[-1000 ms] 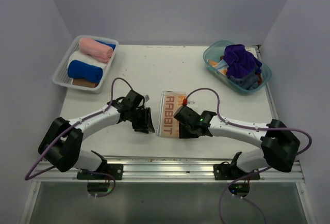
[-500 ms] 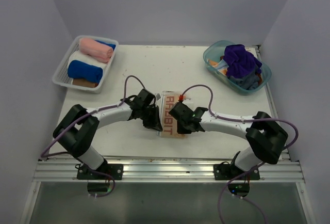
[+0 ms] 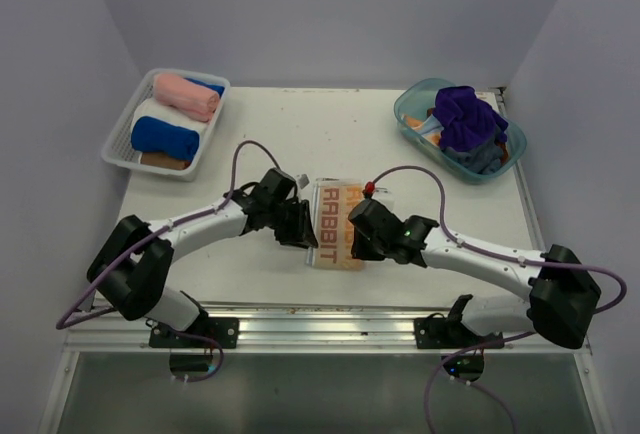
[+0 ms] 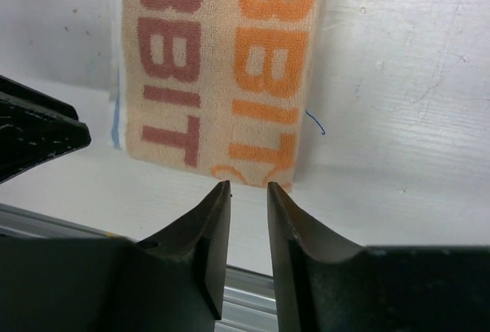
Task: Roll the towels
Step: Roll the towel
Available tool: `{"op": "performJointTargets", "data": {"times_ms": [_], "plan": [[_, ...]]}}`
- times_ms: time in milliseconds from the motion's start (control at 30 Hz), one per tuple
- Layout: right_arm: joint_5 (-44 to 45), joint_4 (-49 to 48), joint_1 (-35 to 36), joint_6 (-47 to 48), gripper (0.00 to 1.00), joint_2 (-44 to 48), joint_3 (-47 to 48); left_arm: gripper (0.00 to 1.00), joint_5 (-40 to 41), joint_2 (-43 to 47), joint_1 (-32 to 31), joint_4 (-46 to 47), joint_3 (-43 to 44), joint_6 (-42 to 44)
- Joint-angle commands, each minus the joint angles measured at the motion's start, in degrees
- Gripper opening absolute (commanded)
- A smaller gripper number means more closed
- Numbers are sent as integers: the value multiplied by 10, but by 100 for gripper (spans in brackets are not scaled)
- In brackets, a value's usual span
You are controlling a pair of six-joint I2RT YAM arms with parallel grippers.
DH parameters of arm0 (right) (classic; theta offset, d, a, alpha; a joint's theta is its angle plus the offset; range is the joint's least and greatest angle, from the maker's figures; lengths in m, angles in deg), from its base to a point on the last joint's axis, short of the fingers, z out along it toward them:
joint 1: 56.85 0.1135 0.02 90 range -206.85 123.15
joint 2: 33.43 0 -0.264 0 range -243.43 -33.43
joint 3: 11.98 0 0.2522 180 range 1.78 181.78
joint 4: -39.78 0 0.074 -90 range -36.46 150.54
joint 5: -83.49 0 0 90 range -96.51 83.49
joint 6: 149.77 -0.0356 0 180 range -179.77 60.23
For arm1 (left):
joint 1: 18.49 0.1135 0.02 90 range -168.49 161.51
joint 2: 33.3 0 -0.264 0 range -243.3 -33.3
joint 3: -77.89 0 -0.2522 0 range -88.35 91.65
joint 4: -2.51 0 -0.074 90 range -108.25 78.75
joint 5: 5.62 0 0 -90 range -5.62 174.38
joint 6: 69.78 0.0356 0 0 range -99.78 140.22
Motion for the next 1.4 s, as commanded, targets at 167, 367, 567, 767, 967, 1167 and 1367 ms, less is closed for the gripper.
{"op": "performJointTargets", "data": {"times_ms": [167,367,567,767,967,1167,1367], "plan": [[-24,-26,2,-23,42,11,-58,50,-15,32,-6,24,-53,2],[-42,-48,1,-18,42,-2,-68,45,-13,5,-18,38,-60,-5],[-54,-70,1,-12,42,-27,-69,38,-4,-23,-27,45,-62,-7],[-55,-79,1,-14,38,-41,-75,35,7,-29,-29,50,-66,-13],[-45,-71,1,-18,35,-39,-77,28,10,-43,-29,58,-58,-18],[-38,-73,1,-16,31,-44,-76,18,11,-48,-29,60,-51,-19],[-38,-73,1,-6,9,-55,-58,0,14,-40,-29,43,-41,-23]]}}
